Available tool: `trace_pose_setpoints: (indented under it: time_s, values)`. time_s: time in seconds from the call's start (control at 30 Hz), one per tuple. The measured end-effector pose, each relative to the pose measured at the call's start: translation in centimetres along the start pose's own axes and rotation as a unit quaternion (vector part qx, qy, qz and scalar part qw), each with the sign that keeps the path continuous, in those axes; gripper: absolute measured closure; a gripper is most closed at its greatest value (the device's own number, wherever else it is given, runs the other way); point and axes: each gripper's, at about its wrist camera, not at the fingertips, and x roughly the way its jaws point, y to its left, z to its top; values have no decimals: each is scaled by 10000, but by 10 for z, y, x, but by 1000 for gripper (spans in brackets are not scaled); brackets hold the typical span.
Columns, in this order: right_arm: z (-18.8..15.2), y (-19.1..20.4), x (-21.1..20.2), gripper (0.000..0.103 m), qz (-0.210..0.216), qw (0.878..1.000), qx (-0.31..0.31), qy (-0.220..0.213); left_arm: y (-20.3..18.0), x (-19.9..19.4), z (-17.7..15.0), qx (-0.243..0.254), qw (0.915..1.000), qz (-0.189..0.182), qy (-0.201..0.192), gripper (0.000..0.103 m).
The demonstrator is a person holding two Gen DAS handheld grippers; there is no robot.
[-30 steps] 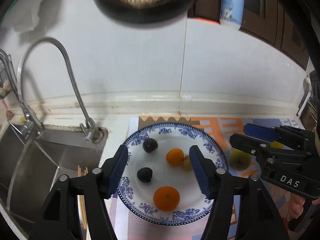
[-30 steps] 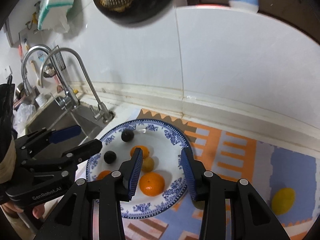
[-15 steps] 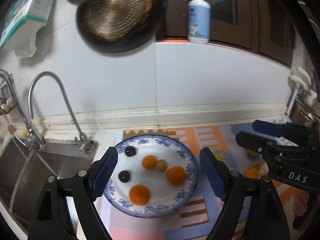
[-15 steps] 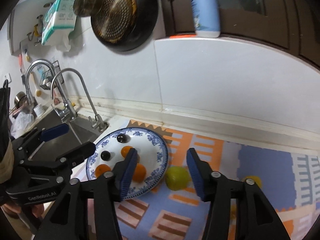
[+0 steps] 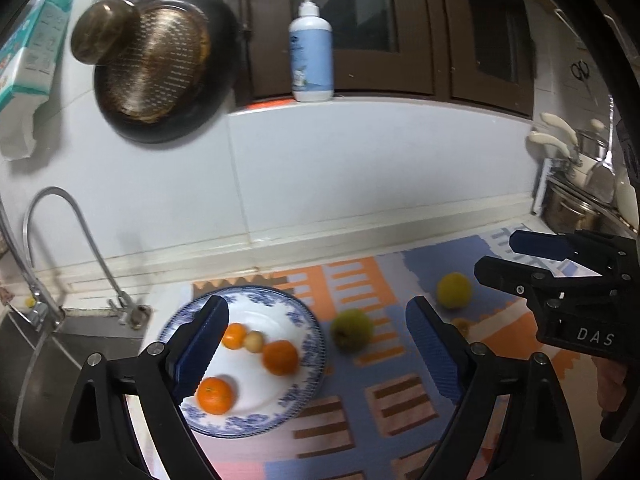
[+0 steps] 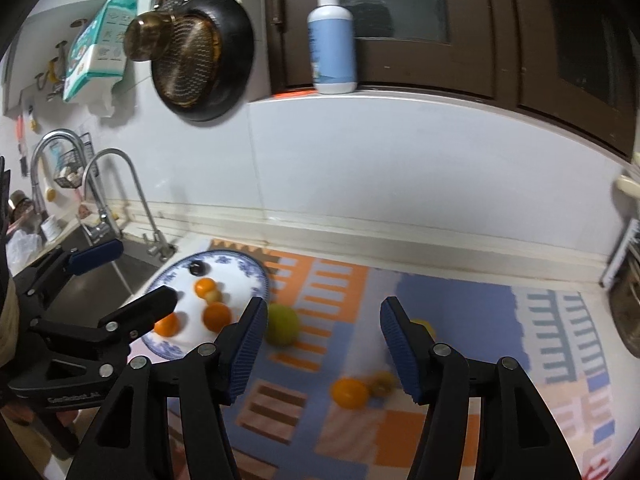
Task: Organize fruits
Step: 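Lift both open tools off the plate and move back toward the mat fruit, then grasp an orange with the left tool while the right tool grasps a small yellow fruit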
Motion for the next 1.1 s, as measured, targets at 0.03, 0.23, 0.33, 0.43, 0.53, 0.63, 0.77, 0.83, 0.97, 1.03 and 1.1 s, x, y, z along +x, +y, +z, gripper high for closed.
trace_pose_setpoints:
  time_s: [0.03, 0.23, 0.33, 0.43, 0.53, 0.63, 0.77, 0.83, 0.97, 1.03, 1.1]
  values:
    - [-2, -3, -1, 43, -42, 10000, 16, 11, -4, 2, -1, 23, 10000, -47, 23, 12]
    - [-14, -21, -6, 43, -191, 9998, -21, 109, -29, 13, -8, 288, 9992, -246, 94, 12]
    - [-20, -28, -6, 43, -241, 9995, -144, 171, -42, 19, -10, 417, 9984, -366, 122, 12]
    - [-27, -36, -4, 43, -271, 9990, -277, 243, -54, 23, -14, 588, 9971, -474, 98, 12]
    - [-32, -42, 0, 43, -257, 9979, -483, 353, -65, 27, -17, 798, 9951, -585, 65, 13]
    - [-38, -47, 5, 43, -218, 9965, -678, 426, -76, 33, -20, 979, 9923, -754, 70, 13]
    - [-46, -55, 16, 43, -81, 9946, -876, 555, -84, 47, -25, 1127, 9877, -1062, 196, 18]
    - [-49, -56, 22, 44, -25, 9934, -976, 607, -87, 55, -28, 1180, 9856, -1181, 281, 24]
    - [-57, -58, 34, 44, 51, 9898, -1211, 753, -91, 69, -34, 1276, 9816, -1348, 440, 32]
    - [-61, -59, 40, 44, 107, 9879, -1309, 820, -94, 75, -36, 1332, 9788, -1467, 527, 37]
    - [-63, -59, 45, 45, 167, 9865, -1381, 859, -98, 82, -40, 1394, 9753, -1594, 622, 39]
